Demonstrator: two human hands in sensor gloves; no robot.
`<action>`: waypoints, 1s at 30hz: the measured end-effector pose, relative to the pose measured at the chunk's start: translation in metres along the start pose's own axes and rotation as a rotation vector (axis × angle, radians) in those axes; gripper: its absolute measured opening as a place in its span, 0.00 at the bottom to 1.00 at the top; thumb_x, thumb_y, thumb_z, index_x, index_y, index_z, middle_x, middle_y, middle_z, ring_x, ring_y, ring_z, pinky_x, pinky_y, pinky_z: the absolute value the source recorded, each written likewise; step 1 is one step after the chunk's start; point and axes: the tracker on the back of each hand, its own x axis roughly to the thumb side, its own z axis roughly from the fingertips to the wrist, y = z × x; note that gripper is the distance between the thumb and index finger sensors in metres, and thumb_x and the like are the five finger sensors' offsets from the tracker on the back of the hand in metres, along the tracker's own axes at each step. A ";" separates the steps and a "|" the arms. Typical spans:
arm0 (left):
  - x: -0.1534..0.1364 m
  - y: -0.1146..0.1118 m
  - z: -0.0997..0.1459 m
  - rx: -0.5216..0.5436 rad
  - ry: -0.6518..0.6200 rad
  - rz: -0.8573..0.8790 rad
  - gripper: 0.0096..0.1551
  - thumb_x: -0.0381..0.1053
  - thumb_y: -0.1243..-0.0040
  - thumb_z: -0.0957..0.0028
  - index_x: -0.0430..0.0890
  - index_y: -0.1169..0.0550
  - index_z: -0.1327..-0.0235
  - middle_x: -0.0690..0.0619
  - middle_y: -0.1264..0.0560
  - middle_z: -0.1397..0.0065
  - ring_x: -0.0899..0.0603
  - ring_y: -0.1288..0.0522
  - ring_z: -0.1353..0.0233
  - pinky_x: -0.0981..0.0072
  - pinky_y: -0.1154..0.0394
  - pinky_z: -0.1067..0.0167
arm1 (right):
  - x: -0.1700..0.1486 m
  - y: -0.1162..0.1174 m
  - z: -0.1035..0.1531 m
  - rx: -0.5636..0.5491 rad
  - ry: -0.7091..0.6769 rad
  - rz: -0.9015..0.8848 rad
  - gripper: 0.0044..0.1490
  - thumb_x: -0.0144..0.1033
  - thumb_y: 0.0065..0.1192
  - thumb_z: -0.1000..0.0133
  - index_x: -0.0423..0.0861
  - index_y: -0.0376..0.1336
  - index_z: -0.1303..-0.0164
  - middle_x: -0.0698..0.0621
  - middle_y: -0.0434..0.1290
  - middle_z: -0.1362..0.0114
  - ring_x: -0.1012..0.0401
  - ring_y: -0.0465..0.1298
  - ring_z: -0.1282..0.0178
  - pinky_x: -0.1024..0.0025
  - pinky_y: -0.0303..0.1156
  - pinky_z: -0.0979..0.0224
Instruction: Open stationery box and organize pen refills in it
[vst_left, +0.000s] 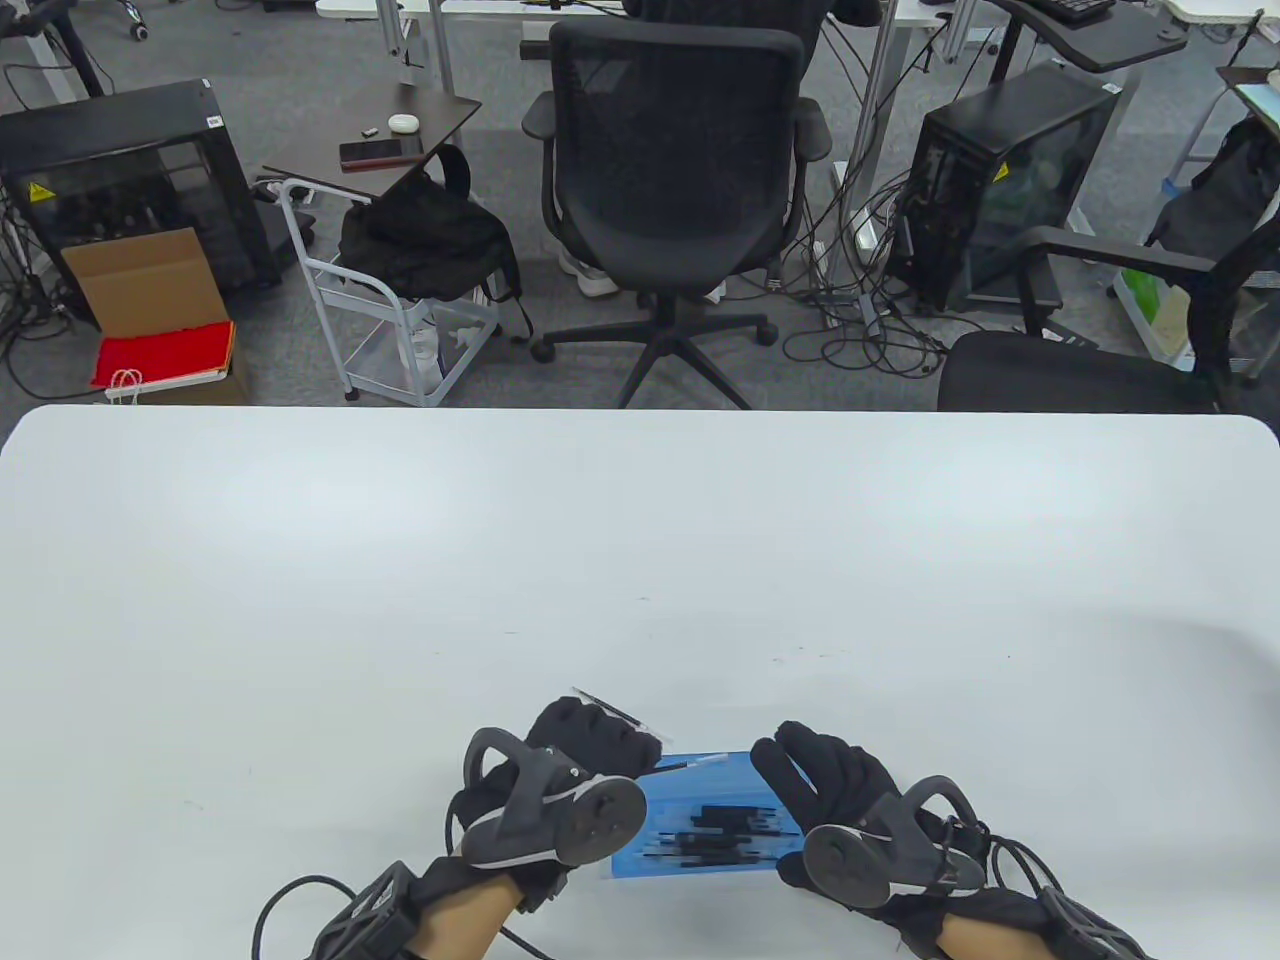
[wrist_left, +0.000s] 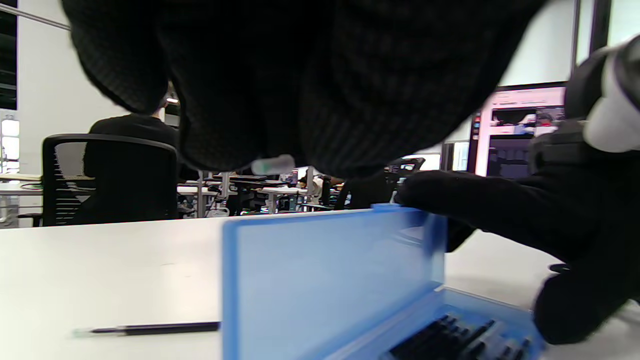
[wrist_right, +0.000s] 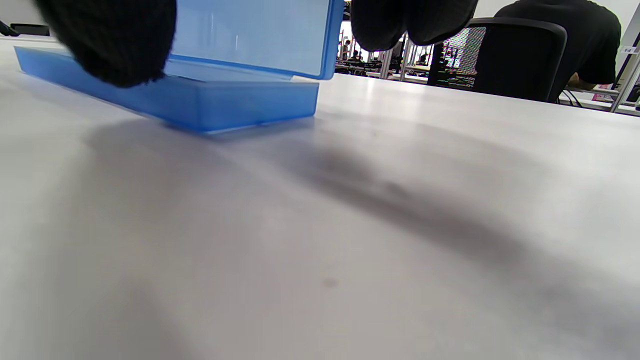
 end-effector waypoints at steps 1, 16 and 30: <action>0.006 -0.002 0.001 -0.007 -0.008 -0.002 0.26 0.48 0.21 0.56 0.48 0.16 0.43 0.52 0.14 0.41 0.43 0.13 0.41 0.38 0.24 0.30 | 0.000 0.000 0.000 0.000 0.000 0.000 0.73 0.61 0.62 0.46 0.48 0.20 0.15 0.32 0.31 0.09 0.35 0.55 0.13 0.37 0.57 0.15; 0.059 -0.052 0.004 -0.138 -0.089 -0.221 0.26 0.49 0.21 0.56 0.48 0.16 0.43 0.54 0.14 0.41 0.44 0.13 0.41 0.39 0.24 0.31 | 0.000 0.000 0.000 -0.001 0.000 0.002 0.73 0.61 0.62 0.46 0.47 0.20 0.15 0.32 0.31 0.09 0.34 0.55 0.14 0.37 0.57 0.15; 0.058 -0.041 -0.002 -0.078 -0.117 -0.185 0.23 0.50 0.23 0.54 0.51 0.15 0.45 0.54 0.13 0.42 0.44 0.11 0.42 0.44 0.22 0.32 | 0.000 0.000 0.000 0.000 -0.001 0.000 0.73 0.61 0.62 0.46 0.47 0.20 0.15 0.32 0.31 0.09 0.34 0.55 0.14 0.37 0.57 0.15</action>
